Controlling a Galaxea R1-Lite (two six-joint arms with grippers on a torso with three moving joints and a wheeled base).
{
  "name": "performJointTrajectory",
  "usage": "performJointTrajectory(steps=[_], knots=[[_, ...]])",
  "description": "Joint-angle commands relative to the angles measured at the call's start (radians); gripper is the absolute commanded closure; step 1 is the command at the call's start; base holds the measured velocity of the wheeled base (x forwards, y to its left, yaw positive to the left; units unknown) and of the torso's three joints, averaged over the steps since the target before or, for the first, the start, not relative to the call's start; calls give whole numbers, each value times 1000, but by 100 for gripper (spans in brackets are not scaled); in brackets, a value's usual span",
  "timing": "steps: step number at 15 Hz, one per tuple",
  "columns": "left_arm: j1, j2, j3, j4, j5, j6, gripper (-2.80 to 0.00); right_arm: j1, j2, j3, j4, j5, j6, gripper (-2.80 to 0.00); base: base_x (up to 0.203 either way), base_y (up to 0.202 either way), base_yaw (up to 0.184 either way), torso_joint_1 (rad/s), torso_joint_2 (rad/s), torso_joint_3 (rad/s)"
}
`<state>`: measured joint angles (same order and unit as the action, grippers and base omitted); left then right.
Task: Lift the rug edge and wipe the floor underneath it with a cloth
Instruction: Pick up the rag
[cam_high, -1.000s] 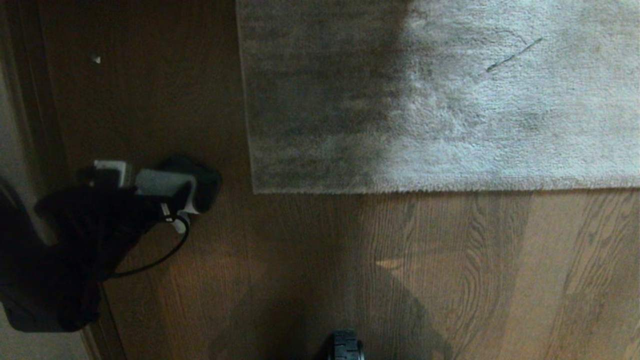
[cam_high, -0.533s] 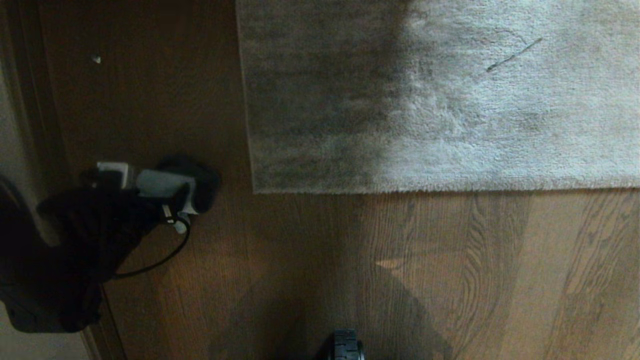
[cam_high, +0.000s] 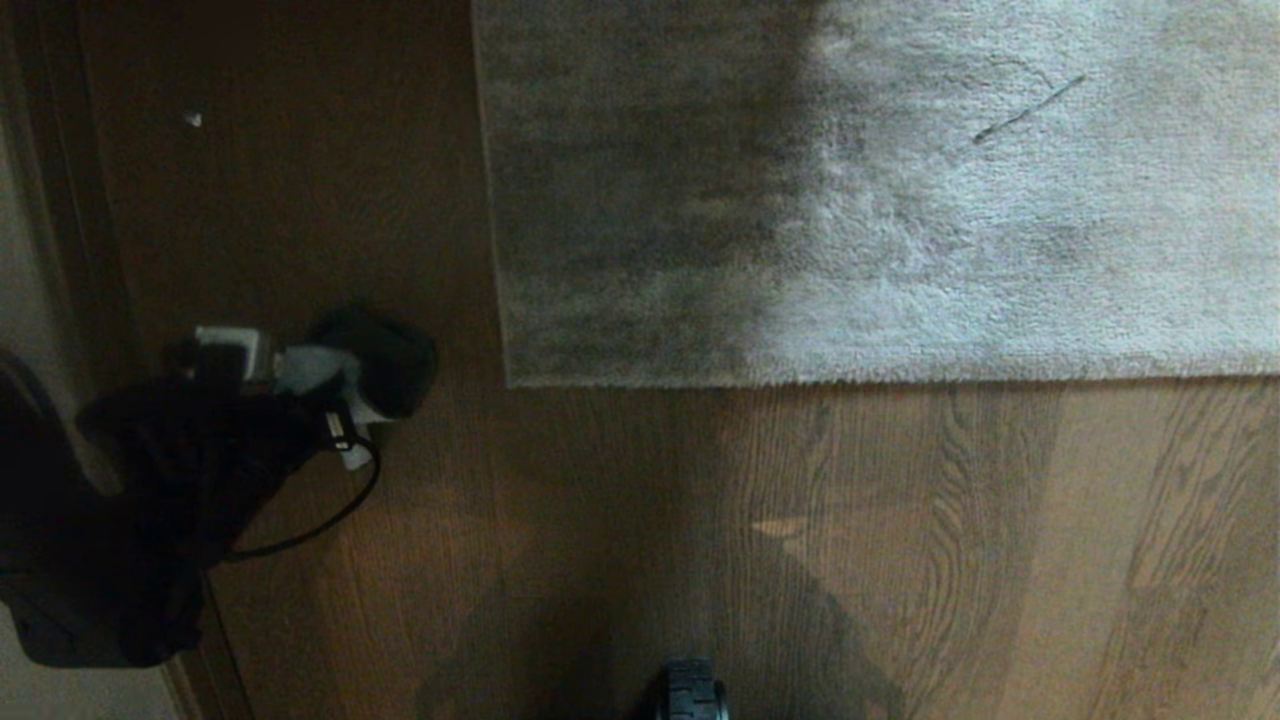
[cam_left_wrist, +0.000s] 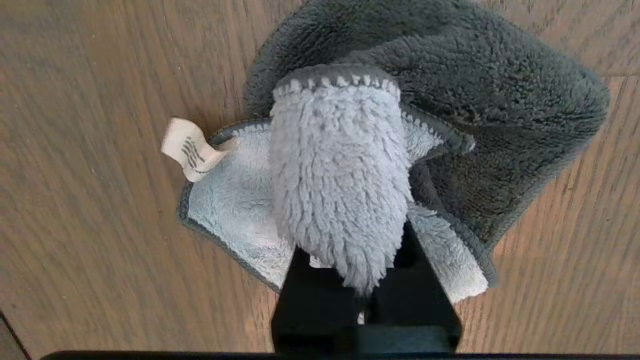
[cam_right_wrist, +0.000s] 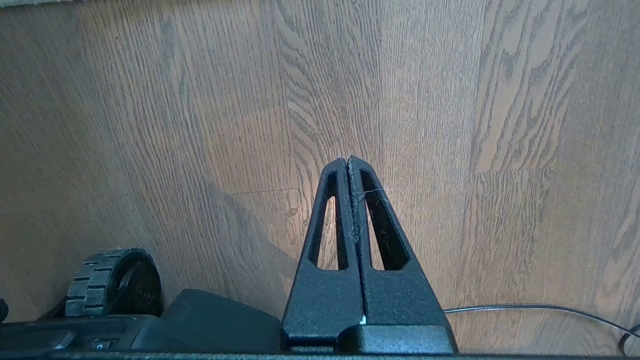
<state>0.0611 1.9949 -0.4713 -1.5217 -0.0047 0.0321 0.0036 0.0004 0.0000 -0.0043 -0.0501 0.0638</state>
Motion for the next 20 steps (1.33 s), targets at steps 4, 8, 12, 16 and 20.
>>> performJointTrajectory(steps=[4,8,12,16,20], knots=[[2,-51,45,-48,0,-1,0,1,0,0,0,-1,-1,0,0,0,0,0,0,0],[3,-124,103,-48,1,-1,0,1,0,0,0,-1,1,0,0,0,0,0,0,0],[2,-219,194,-48,1,5,0,1,0,0,0,-1,1,0,0,0,0,0,0,0],[0,-306,271,-48,0,11,0,1,0,0,0,-1,1,0,0,0,0,0,0,0],[2,-405,386,-46,0,8,0,1,0,0,0,-1,1,0,0,0,0,0,0,0]])
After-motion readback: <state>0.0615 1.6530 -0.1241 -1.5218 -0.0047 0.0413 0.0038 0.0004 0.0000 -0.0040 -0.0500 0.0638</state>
